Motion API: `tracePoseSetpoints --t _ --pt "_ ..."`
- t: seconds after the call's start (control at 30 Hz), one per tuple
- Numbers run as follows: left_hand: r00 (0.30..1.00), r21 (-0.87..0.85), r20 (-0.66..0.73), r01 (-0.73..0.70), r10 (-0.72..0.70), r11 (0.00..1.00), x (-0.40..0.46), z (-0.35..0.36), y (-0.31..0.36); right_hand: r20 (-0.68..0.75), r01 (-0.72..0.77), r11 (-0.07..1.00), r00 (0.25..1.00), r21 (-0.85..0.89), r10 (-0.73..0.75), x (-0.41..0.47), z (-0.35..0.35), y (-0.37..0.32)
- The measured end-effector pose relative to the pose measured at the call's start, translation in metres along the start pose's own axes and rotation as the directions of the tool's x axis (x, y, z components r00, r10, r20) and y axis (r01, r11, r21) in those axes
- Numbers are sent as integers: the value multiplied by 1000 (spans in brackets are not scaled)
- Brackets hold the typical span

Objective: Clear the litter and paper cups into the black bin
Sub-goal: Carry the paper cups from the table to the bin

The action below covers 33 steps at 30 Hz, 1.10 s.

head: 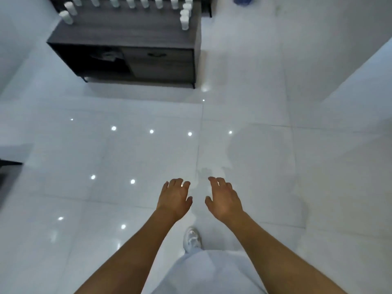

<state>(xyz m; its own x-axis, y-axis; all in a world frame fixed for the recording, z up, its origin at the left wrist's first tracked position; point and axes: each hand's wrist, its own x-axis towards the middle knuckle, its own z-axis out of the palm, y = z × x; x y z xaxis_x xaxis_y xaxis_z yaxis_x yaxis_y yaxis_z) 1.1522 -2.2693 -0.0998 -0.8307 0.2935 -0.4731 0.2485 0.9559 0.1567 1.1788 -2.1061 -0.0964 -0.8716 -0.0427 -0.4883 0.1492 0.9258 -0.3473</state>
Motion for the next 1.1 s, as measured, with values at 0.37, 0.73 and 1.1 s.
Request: tracePoseSetpoints --t 0.37,0.73,1.1 --pt "952 -245 -131 239 -276 940 76 -99 -178 70 219 967 975 -132 -211 175 -58 -165" --pt "863 -350 -190 386 -469 853 218 -229 -323 128 384 905 922 -182 -366 395 -146 -306" --pt "800 -426 -194 453 -568 783 312 -312 -495 177 449 873 891 -191 -419 565 -179 -466"
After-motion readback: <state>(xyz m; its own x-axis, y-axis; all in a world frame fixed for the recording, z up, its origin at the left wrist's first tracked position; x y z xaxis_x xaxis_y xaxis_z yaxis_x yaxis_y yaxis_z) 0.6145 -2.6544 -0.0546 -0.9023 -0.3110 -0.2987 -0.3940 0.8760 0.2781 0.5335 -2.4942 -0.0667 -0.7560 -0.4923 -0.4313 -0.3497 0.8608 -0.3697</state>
